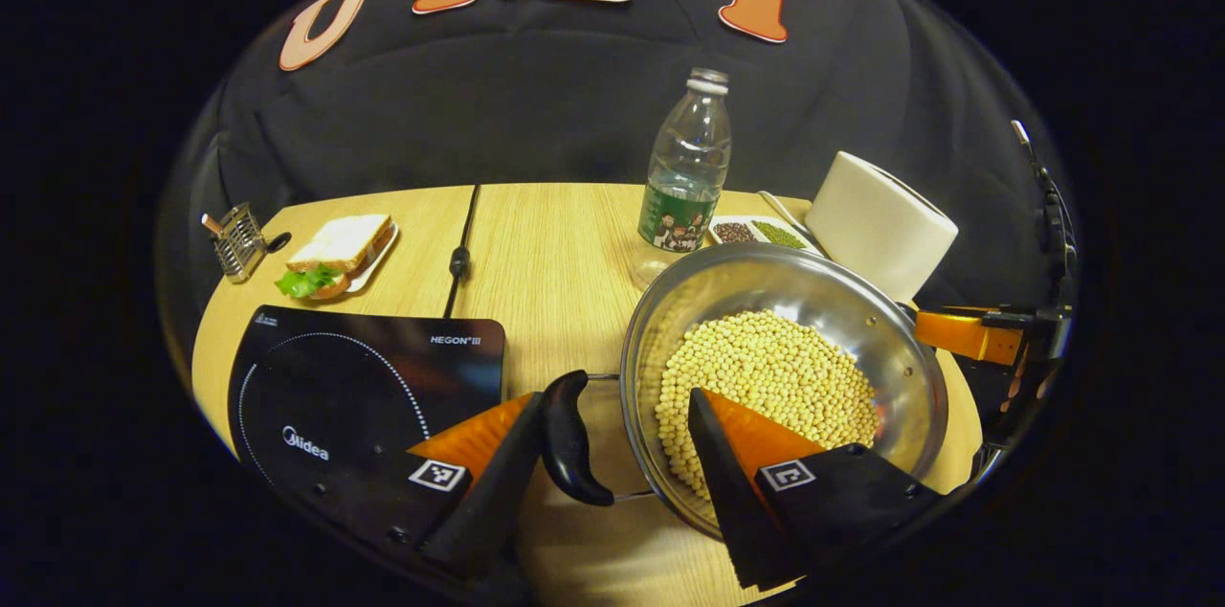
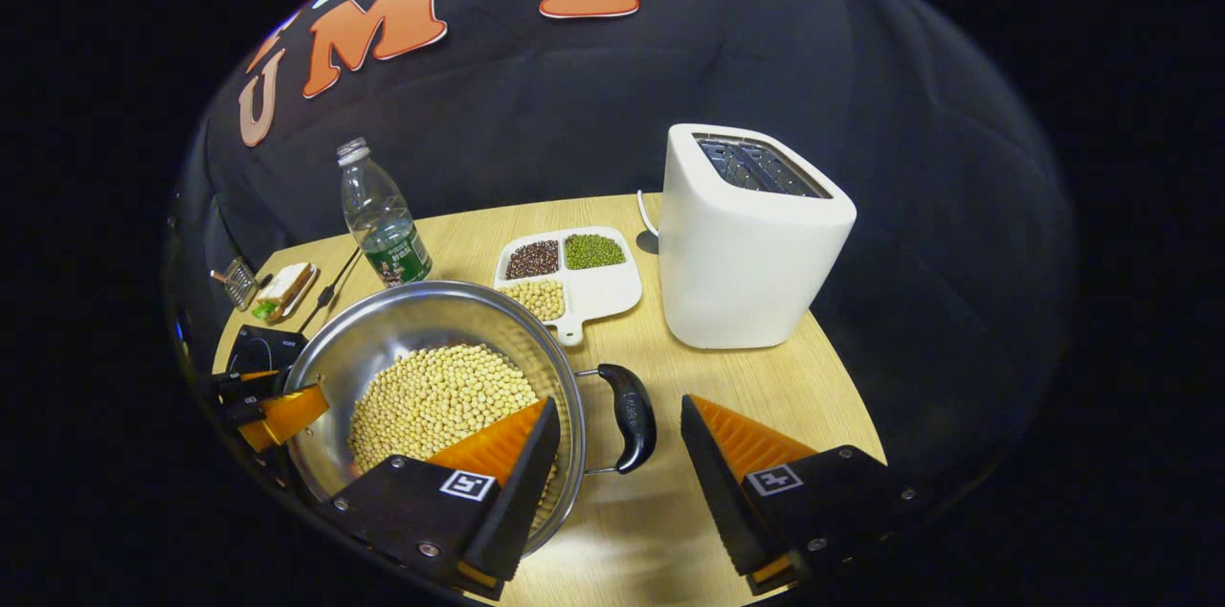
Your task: First push the handle of the pot to place it horizontally, then grasp the pot with both hands and set it on the induction cooktop.
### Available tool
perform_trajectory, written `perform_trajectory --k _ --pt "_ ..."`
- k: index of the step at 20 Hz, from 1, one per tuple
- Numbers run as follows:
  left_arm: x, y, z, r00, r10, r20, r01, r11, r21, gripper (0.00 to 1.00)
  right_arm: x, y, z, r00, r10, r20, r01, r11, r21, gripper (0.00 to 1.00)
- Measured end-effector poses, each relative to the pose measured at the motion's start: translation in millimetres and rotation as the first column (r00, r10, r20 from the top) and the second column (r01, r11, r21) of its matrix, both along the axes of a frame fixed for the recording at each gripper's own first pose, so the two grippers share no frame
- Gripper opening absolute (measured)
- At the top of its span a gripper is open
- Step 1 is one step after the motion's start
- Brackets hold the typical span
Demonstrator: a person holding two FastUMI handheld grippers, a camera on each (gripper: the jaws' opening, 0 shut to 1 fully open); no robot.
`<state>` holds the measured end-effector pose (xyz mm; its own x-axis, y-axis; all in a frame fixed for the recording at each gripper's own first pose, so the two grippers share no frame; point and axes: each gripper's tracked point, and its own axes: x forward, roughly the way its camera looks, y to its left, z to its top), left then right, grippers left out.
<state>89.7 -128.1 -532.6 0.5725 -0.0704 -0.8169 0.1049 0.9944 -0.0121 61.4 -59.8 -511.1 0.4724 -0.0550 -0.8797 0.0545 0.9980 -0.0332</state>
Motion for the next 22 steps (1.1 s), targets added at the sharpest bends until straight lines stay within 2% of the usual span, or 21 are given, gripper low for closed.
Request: perform_trajectory --k 5,12,16,18,22 --pt "9 2 -8 0.999 0.001 0.037 -0.003 0.998 0.066 0.95 -1 -1 -7 1.000 0.015 -0.015 -0.016 1.000 -0.012 0.80" --pt "21 -7 -22 0.999 -0.014 0.046 0.011 0.998 0.061 0.95 -14 -2 -33 0.996 0.034 -0.080 -0.038 0.997 -0.060 0.80" --pt "29 -9 -30 0.999 -0.027 0.047 0.022 0.996 0.092 0.83 -11 -11 -37 0.996 0.029 -0.079 -0.038 0.993 -0.115 0.81" --pt "28 -10 -34 0.999 -0.028 0.036 0.024 0.994 0.105 0.83 -11 -11 -39 0.997 0.030 -0.074 -0.039 0.993 -0.114 0.77" --pt "30 -12 -34 0.998 -0.039 0.040 0.034 0.993 0.114 0.84 -9 -14 -41 0.997 0.020 -0.068 -0.029 0.991 -0.131 0.77"
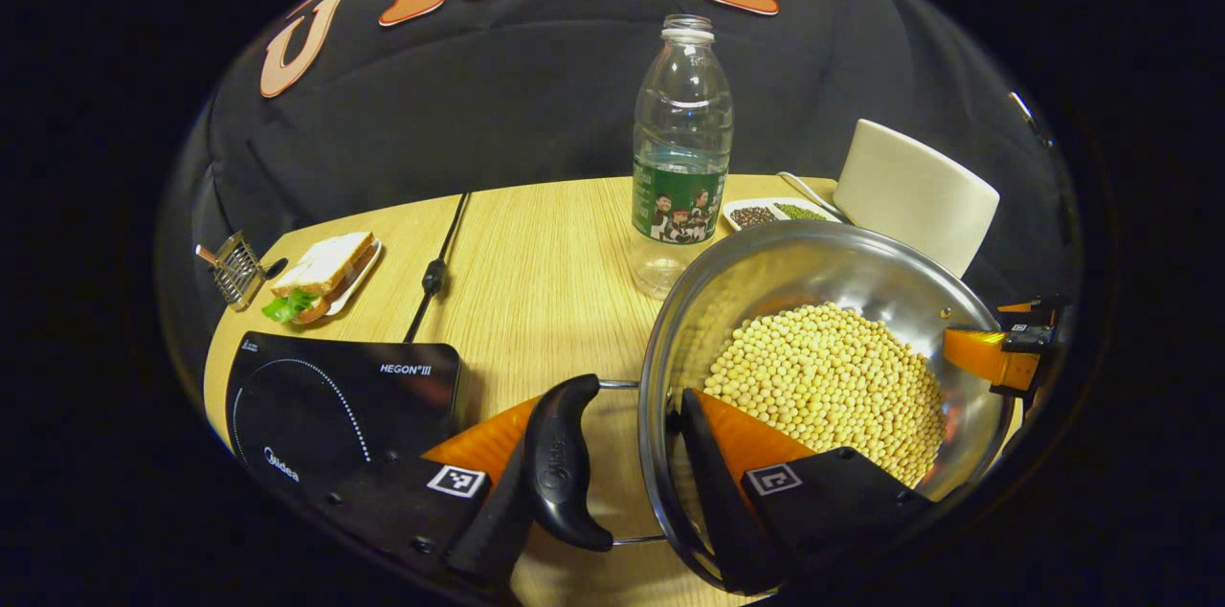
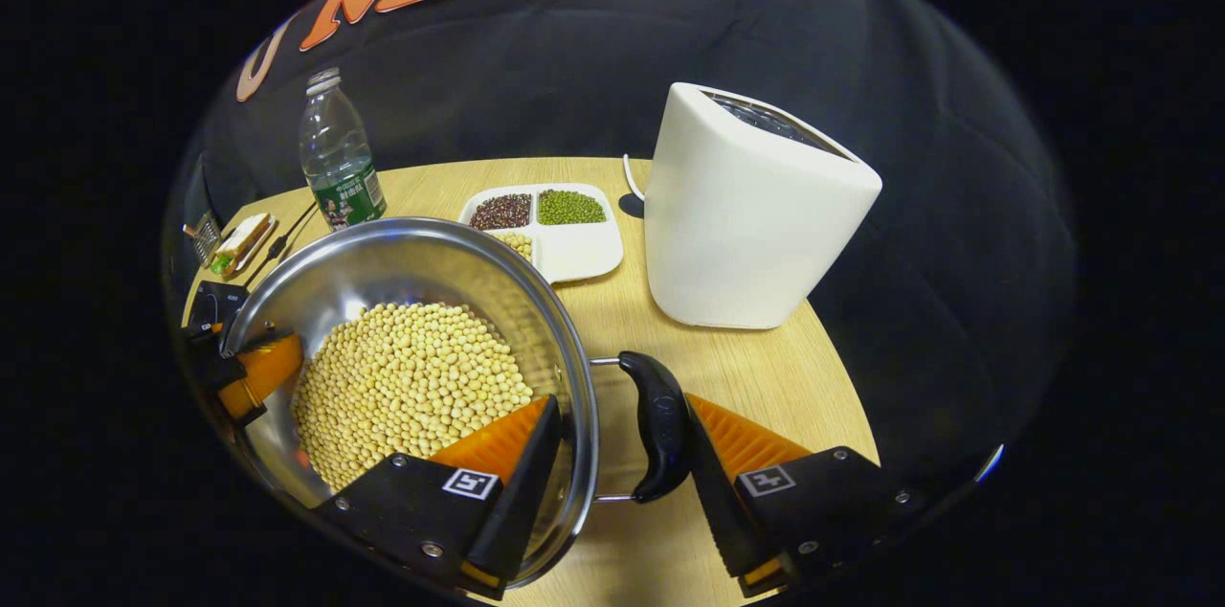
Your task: First push the handle of the pot to place it horizontally, then grasp the pot with both hands and set it on the induction cooktop.
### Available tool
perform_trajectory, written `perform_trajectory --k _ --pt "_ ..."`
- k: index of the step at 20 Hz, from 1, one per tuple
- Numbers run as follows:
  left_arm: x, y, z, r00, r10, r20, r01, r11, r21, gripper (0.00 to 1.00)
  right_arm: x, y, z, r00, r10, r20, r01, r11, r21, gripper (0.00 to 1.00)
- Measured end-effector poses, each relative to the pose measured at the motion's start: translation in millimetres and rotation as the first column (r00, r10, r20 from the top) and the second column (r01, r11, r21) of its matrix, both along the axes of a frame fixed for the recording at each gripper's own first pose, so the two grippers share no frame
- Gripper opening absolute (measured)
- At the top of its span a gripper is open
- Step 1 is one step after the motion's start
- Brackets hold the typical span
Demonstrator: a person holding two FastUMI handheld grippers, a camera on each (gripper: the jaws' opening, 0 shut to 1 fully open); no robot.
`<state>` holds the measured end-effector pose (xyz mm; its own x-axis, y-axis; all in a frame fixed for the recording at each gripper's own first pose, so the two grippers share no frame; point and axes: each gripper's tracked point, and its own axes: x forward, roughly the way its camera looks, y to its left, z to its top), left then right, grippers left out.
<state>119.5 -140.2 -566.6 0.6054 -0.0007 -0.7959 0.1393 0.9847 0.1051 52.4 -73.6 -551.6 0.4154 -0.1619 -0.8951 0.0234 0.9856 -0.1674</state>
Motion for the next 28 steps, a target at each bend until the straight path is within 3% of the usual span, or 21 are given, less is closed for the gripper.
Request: perform_trajectory --k 7,12,15,16,18,20,28 --pt "6 0 2 1.000 0.008 0.019 -0.008 1.000 0.002 0.77 3 -1 0 0.999 -0.008 0.041 0.008 1.000 -0.008 0.72" --pt "1 -6 15 0.998 0.004 0.056 -0.005 1.000 0.016 0.77 -8 0 8 0.997 -0.058 0.046 0.058 0.998 -0.007 0.68" --pt "5 -3 38 0.994 0.002 0.107 -0.003 1.000 0.009 0.77 -14 1 30 0.994 -0.061 0.088 0.063 0.998 -0.014 0.68" --pt "3 -2 44 0.994 0.008 0.107 -0.008 1.000 -0.001 0.74 -13 3 40 0.992 -0.062 0.108 0.065 0.998 -0.017 0.63" --pt "1 2 59 0.992 0.013 0.124 -0.011 1.000 -0.015 0.79 -13 9 56 0.988 -0.060 0.139 0.064 0.998 -0.020 0.67" --pt "-4 8 76 0.989 0.013 0.144 -0.010 1.000 -0.020 0.74 -16 16 72 0.986 -0.053 0.160 0.057 0.998 -0.022 0.67" --pt "-26 57 147 0.979 0.017 0.201 -0.018 1.000 0.002 0.76 -23 69 122 0.975 -0.005 0.223 -0.001 1.000 0.029 0.67"
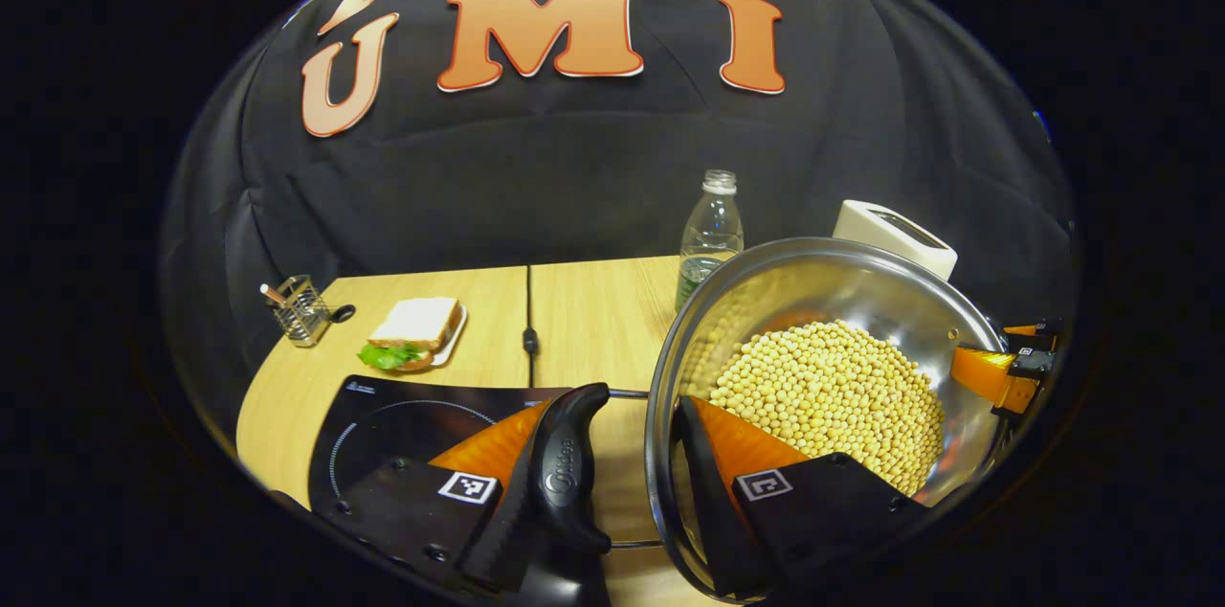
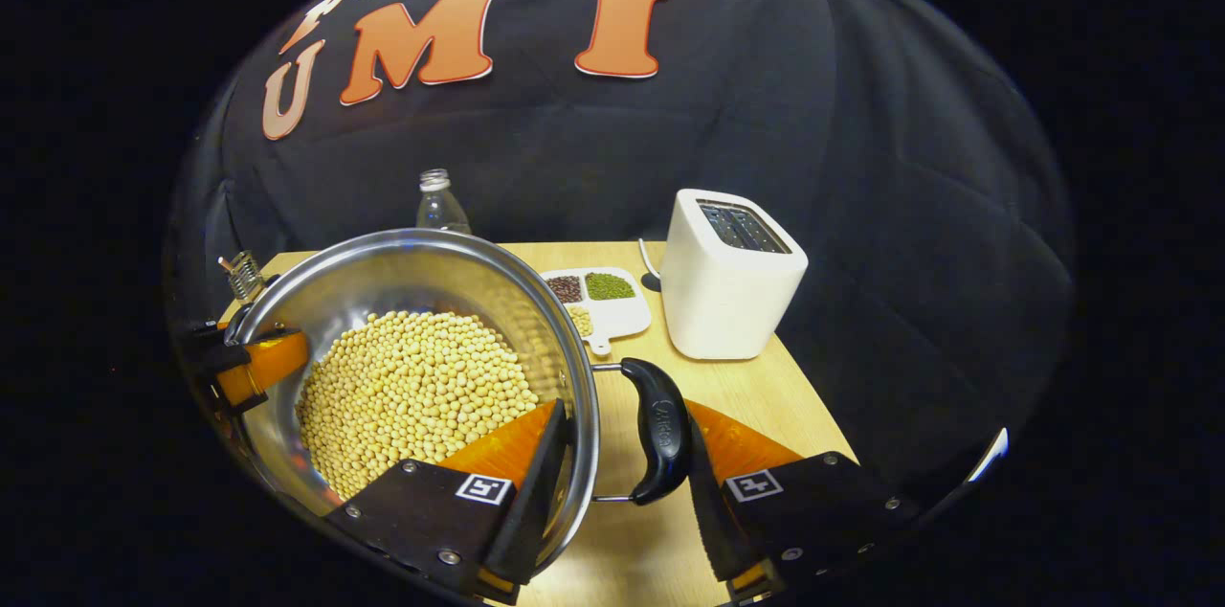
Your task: First push the handle of the pot to place it horizontally, then grasp the pot with both hands and set it on the induction cooktop.
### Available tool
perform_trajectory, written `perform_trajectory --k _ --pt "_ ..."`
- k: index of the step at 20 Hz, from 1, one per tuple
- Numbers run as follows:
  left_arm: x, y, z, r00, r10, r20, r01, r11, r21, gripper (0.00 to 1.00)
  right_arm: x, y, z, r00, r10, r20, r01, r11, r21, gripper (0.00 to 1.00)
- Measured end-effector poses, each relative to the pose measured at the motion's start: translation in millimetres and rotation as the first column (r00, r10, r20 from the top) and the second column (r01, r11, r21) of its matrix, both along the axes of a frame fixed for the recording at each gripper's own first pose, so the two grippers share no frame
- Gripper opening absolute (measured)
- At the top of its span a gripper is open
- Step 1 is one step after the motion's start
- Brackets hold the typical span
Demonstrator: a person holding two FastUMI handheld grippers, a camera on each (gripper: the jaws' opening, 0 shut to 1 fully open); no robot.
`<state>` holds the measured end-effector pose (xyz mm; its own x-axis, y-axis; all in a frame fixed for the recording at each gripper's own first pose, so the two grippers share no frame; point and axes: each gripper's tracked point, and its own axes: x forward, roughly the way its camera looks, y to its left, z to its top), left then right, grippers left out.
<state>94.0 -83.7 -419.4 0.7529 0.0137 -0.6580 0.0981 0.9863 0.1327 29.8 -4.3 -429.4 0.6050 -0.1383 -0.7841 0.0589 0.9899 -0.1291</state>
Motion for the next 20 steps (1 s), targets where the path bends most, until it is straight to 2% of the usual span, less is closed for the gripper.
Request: perform_trajectory --k 1,2,4,9,10,11,19,20 --pt "-3 9 8 1.000 0.002 0.010 -0.002 1.000 0.009 0.74 -1 9 3 1.000 0.008 0.002 -0.008 1.000 0.007 0.67" --pt "-5 16 14 1.000 0.009 0.014 -0.009 1.000 0.013 0.76 -2 17 6 1.000 0.019 0.006 -0.019 1.000 0.011 0.63" --pt "-13 33 24 1.000 0.025 0.017 -0.025 1.000 0.014 0.76 -8 36 15 0.999 0.044 0.017 -0.044 0.999 0.021 0.67" --pt "-25 79 43 0.997 0.067 0.030 -0.068 0.997 0.029 0.76 -4 72 22 0.997 0.081 0.014 -0.082 0.996 0.044 0.67" --pt "-27 87 46 0.997 0.075 0.033 -0.076 0.997 0.033 0.79 -8 81 26 0.996 0.090 0.016 -0.091 0.995 0.049 0.67" --pt "-29 96 51 0.996 0.083 0.034 -0.085 0.996 0.034 0.76 -8 94 27 0.995 0.098 0.018 -0.099 0.994 0.055 0.67" --pt "-41 165 69 0.988 0.144 0.053 -0.146 0.988 0.040 0.76 -4 159 32 0.987 0.158 0.015 -0.159 0.984 0.080 0.67" --pt "-42 173 71 0.987 0.150 0.054 -0.152 0.987 0.043 0.79 -4 165 32 0.986 0.164 0.016 -0.164 0.983 0.085 0.67"
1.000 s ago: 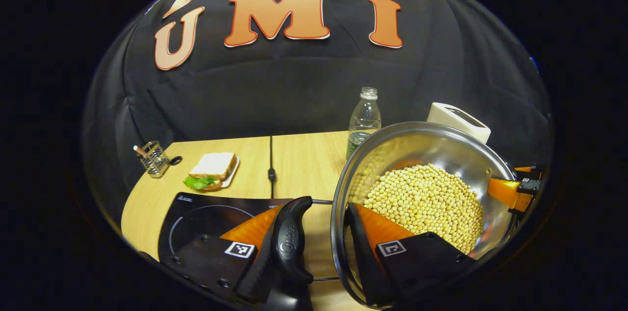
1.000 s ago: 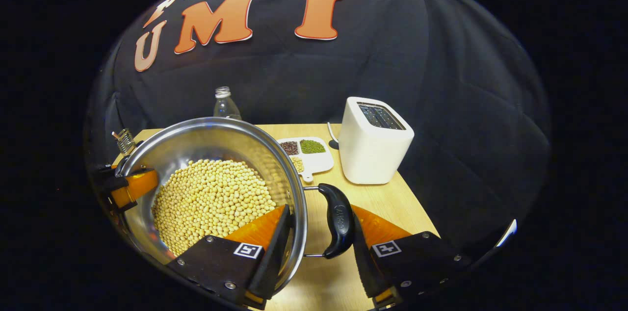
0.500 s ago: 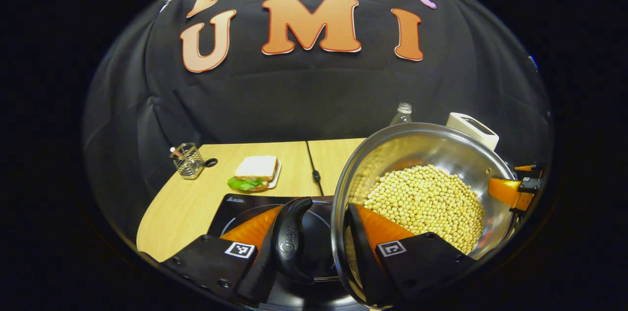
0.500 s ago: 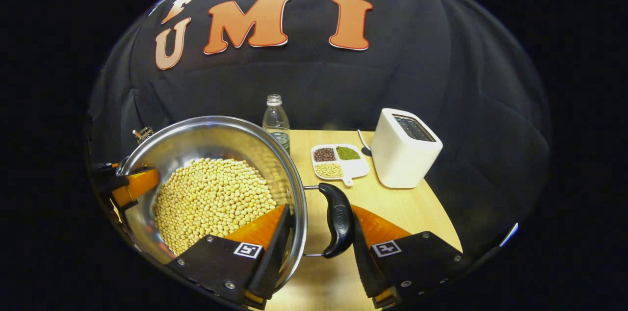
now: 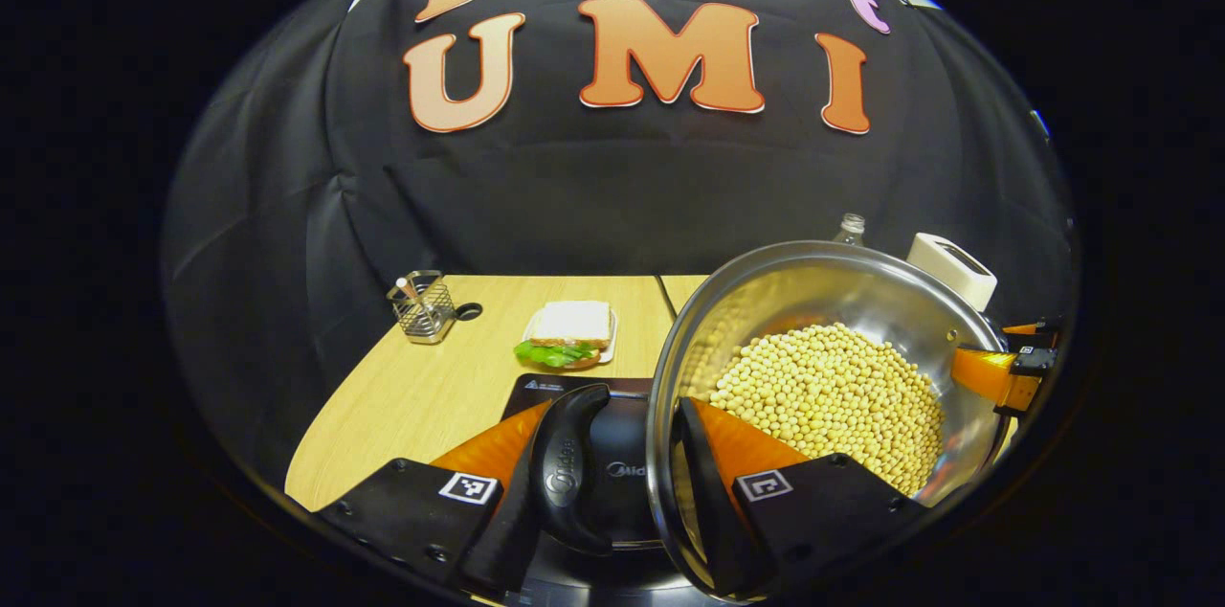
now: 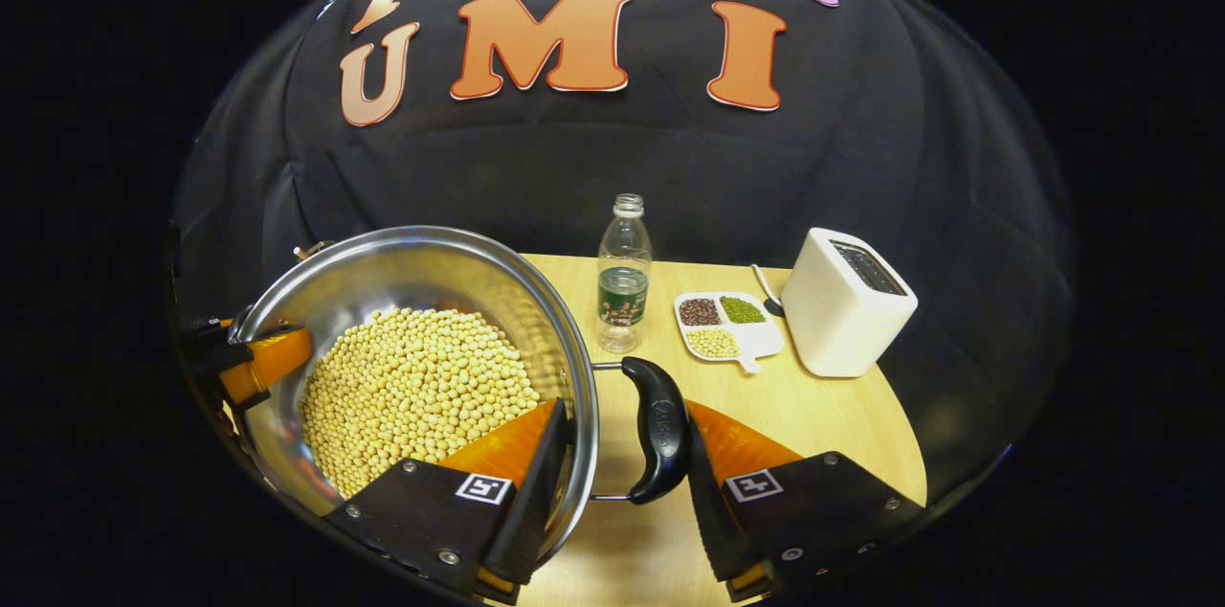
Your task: First push the handle of the pot to place it horizontally, then grasp the pot with both hands and set it on the induction cooktop.
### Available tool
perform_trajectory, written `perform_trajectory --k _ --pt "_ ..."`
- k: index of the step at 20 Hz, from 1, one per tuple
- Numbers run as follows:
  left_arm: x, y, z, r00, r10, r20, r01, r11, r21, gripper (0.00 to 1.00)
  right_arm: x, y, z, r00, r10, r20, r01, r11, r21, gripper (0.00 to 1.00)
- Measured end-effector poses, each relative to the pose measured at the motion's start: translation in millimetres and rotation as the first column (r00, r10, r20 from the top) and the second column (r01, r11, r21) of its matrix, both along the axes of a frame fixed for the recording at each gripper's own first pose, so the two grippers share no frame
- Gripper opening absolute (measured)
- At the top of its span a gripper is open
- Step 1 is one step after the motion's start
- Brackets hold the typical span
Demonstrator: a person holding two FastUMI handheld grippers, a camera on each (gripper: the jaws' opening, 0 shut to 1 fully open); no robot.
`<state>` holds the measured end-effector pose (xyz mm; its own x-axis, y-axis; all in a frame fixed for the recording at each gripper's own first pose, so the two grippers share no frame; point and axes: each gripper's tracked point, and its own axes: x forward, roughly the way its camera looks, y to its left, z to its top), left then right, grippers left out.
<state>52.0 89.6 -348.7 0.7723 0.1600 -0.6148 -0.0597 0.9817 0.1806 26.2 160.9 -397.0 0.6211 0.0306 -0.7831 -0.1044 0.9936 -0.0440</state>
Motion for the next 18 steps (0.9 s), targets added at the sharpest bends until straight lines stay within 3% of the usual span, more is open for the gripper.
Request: perform_trajectory --k 2,3,18 --pt "0 13 3 1.000 0.011 0.000 -0.011 1.000 0.006 0.79 0 13 -2 1.000 0.010 -0.005 -0.010 1.000 0.009 0.67" --pt "0 19 1 1.000 0.015 -0.001 -0.015 1.000 0.007 0.73 0 20 -4 1.000 0.017 -0.006 -0.017 1.000 0.008 0.67" --pt "-11 108 -19 0.996 0.078 -0.053 -0.078 0.997 0.011 0.73 -7 100 -37 0.994 0.082 -0.068 -0.081 0.997 0.021 0.67"
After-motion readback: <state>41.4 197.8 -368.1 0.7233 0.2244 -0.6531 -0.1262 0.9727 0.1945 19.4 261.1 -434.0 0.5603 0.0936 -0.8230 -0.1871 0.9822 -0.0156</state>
